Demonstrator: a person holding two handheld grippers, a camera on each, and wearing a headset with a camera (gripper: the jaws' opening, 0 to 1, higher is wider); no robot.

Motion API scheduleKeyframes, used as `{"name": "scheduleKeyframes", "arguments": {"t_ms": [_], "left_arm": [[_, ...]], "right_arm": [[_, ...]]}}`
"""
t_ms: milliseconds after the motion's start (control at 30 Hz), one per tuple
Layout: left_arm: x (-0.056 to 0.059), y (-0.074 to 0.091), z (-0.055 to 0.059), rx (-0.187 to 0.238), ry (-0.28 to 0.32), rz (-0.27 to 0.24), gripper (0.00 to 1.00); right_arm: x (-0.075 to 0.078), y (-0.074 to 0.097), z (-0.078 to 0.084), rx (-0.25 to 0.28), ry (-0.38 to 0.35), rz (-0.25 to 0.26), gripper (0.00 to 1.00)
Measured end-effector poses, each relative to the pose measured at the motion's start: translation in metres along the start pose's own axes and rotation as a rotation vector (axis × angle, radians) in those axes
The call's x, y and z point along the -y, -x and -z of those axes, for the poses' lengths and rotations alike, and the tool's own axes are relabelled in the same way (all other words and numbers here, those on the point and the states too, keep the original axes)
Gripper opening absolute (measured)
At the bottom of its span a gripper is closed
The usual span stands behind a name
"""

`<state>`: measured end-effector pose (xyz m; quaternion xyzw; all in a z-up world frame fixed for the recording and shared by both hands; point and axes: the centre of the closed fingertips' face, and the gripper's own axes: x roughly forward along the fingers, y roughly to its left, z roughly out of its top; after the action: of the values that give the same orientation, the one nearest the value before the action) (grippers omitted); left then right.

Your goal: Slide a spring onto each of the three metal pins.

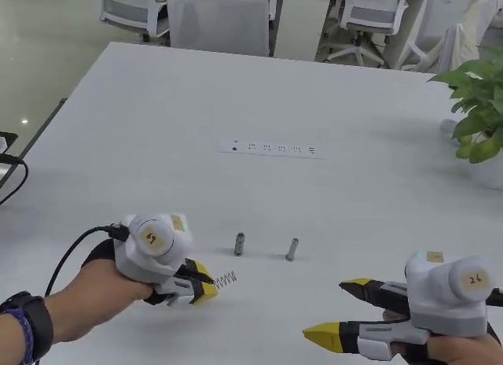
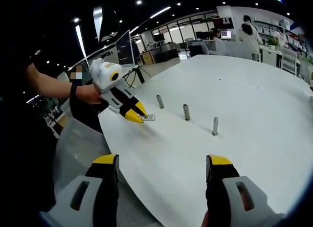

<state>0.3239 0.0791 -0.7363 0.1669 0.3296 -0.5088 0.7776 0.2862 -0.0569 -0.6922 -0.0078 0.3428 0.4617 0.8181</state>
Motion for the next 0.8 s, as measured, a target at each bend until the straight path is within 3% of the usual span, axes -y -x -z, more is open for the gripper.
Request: {"name": "scheduleKeyframes", "arguments": {"t_ms": [467,800], "left_arm": [[0.023,0.006,0.002,0.020,0.007,0.018,0.02],[0.039,0.005,-0.008,0.043,-0.009,0.040,0.02]], "right_arm": [[-0.019,-0.021,-0.006,-0.020,0.032,-0.070,0.70],[-0.033,-0.034,-0.012,-0.021,0.054,-0.140,0.63]]}}
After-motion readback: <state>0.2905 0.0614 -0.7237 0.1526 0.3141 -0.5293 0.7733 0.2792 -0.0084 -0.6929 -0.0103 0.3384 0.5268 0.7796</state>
